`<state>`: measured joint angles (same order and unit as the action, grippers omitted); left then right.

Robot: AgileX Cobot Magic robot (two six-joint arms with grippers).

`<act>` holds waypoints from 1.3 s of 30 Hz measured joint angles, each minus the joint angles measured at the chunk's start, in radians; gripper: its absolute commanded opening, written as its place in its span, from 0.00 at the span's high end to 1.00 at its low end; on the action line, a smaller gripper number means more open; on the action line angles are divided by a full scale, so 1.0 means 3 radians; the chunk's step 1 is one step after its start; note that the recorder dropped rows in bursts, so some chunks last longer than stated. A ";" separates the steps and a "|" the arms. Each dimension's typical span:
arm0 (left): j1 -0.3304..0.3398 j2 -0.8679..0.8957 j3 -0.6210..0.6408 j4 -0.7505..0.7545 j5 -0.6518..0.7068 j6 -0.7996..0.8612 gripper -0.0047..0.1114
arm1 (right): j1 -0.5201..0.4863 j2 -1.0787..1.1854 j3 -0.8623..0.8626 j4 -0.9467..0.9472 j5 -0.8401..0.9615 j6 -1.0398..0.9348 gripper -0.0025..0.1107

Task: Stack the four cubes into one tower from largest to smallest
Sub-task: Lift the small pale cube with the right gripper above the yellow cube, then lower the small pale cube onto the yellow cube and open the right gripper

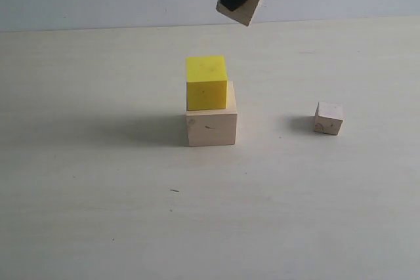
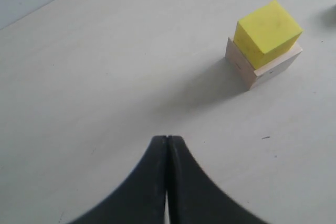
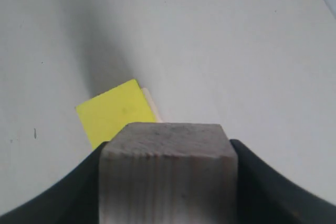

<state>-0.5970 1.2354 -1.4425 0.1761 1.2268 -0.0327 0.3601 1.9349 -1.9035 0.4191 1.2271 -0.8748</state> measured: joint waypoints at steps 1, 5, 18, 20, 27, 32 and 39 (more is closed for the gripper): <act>0.0000 0.0000 0.0000 0.0000 0.0000 0.0000 0.96 | 0.0000 -0.0049 0.0031 0.0000 0.0000 -0.0099 0.98; 0.0000 0.0000 0.0000 -0.0006 0.0000 0.0038 0.96 | 0.0000 -0.0131 0.0129 0.0022 0.0000 -0.0603 0.98; 0.0000 0.0000 0.0000 -0.0080 0.0000 0.0156 0.96 | 0.0186 0.0138 0.0265 0.0204 -0.0006 -0.1318 0.98; 0.0000 0.0000 0.0000 -0.0080 0.0000 0.0170 0.96 | 0.0265 0.0177 0.0265 0.0204 -0.0006 -0.1370 0.98; 0.0000 0.0000 0.0000 -0.0087 0.0000 0.0198 0.96 | 0.0384 0.0245 0.0272 -0.0021 -0.0006 -0.1372 0.98; 0.0000 0.0000 0.0000 -0.0087 0.0000 0.0249 0.96 | 0.0384 0.0250 0.0272 -0.0040 -0.0062 -0.1358 0.98; 0.0000 0.0000 0.0000 -0.0087 0.0000 0.0267 0.96 | 0.0384 0.0303 0.0272 -0.0019 -0.0290 -0.1337 0.98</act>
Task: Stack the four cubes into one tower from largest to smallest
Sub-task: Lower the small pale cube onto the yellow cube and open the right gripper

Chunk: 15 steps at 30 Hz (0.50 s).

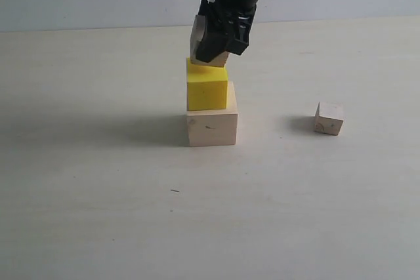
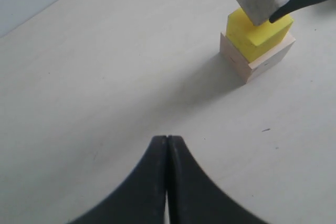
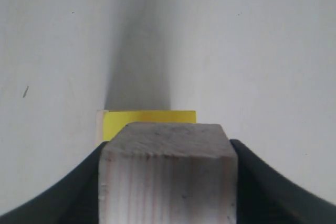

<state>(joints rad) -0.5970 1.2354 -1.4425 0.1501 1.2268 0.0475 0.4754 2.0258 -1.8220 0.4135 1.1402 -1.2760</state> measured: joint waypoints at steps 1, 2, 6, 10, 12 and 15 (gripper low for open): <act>0.0000 0.0000 0.0000 0.0000 0.0000 0.0000 0.96 | 0.0000 0.0006 0.0000 0.0006 -0.0033 0.0010 0.98; 0.0000 0.0000 0.0000 0.0000 0.0000 0.0000 0.96 | 0.0000 0.0006 0.0000 0.0009 -0.0059 0.0031 0.98; 0.0000 0.0000 0.0000 0.0000 0.0000 0.0000 0.96 | 0.0000 0.0012 0.0000 0.0016 -0.0089 0.0051 0.98; 0.0000 0.0000 0.0000 -0.0034 0.0000 0.0000 0.96 | 0.0000 0.0012 0.0000 0.0016 -0.0078 0.0066 0.98; 0.0000 0.0000 0.0000 -0.0065 0.0000 0.0006 0.96 | 0.0000 0.0012 0.0000 0.0020 -0.0046 0.0071 0.98; 0.0000 0.0000 0.0000 -0.0071 0.0000 0.0018 0.96 | 0.0000 0.0019 0.0000 0.0023 0.0021 0.0079 0.98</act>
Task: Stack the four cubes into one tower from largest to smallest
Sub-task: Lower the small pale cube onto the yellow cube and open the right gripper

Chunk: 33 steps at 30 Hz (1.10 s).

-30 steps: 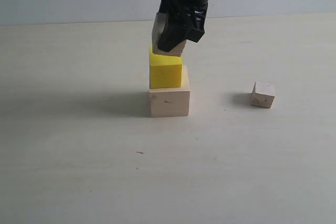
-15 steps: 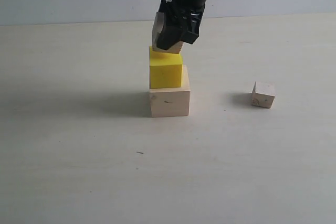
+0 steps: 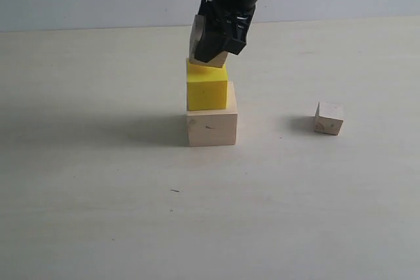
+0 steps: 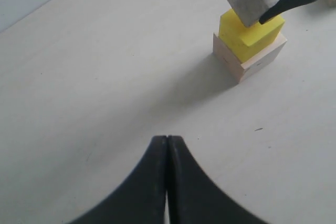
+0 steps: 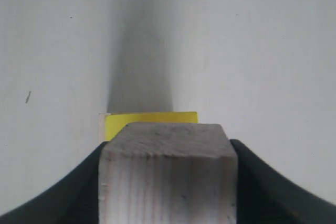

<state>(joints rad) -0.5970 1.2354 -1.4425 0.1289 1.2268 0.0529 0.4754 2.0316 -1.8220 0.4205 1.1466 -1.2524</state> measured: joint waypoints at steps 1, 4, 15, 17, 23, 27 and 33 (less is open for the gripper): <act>0.0000 0.0000 0.0000 0.0000 0.0000 0.0011 0.96 | 0.0000 0.0000 0.0000 0.0000 0.0020 0.0000 0.98; 0.0000 0.0000 0.0000 -0.0002 0.0000 0.0038 0.96 | 0.0000 0.0038 0.0000 0.0000 0.0031 0.0008 0.98; 0.0000 0.0000 0.0000 -0.0002 0.0000 0.0055 0.96 | 0.0000 0.0045 0.0000 0.0024 0.0031 0.0022 0.98; 0.0000 0.0000 0.0000 -0.0002 0.0000 0.0055 0.96 | 0.0000 0.0045 0.0000 0.0024 0.0031 0.0022 0.97; 0.0000 0.0000 0.0000 -0.0008 0.0000 0.0055 0.96 | 0.0000 0.0045 0.0000 0.0062 0.0031 0.0022 0.80; 0.0000 0.0000 0.0000 -0.0008 0.0000 0.0055 0.96 | 0.0000 0.0045 0.0000 0.0100 0.0025 0.0022 0.68; 0.0000 0.0000 0.0000 -0.0008 0.0000 0.0060 0.96 | 0.0000 0.0134 0.0000 0.0127 -0.0012 0.0078 0.62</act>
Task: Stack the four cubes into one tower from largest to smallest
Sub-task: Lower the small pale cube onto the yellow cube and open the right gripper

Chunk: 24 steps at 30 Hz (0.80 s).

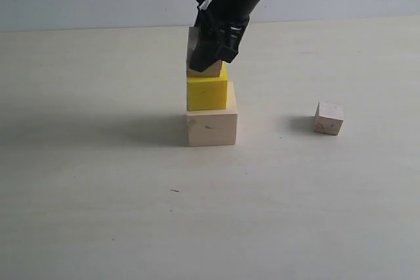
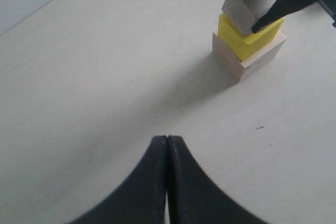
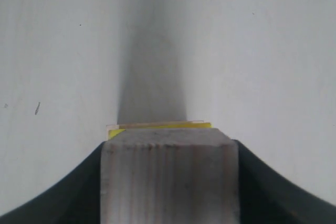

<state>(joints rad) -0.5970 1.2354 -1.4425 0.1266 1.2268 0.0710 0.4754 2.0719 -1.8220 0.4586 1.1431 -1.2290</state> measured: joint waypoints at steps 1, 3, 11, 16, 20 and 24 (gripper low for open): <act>0.0000 0.0000 0.0000 0.0000 0.0000 0.0000 0.96 | 0.0000 0.0015 0.0000 0.0000 -0.0015 0.0032 0.62; 0.0000 0.0000 0.0000 0.0000 0.0000 0.0000 0.96 | 0.0000 0.0027 0.0000 0.0020 -0.0045 0.0062 0.62; 0.0000 0.0000 0.0000 -0.0006 0.0000 0.0000 0.96 | 0.0000 0.0027 0.0000 0.0014 -0.0051 0.0108 0.51; 0.0000 0.0000 0.0000 -0.0006 0.0000 0.0000 0.96 | 0.0000 0.0027 0.0000 0.0014 -0.0051 0.0227 0.40; 0.0000 0.0000 0.0000 -0.0011 0.0000 0.0000 0.96 | 0.0000 0.0027 0.0000 0.0008 -0.0051 0.0246 0.36; 0.0000 0.0000 0.0000 -0.0011 0.0000 0.0000 0.96 | 0.0000 0.0027 0.0000 0.0001 -0.0051 0.0246 0.36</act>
<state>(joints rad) -0.5970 1.2354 -1.4425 0.1232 1.2268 0.0710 0.4754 2.0800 -1.8220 0.4589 1.1279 -1.1552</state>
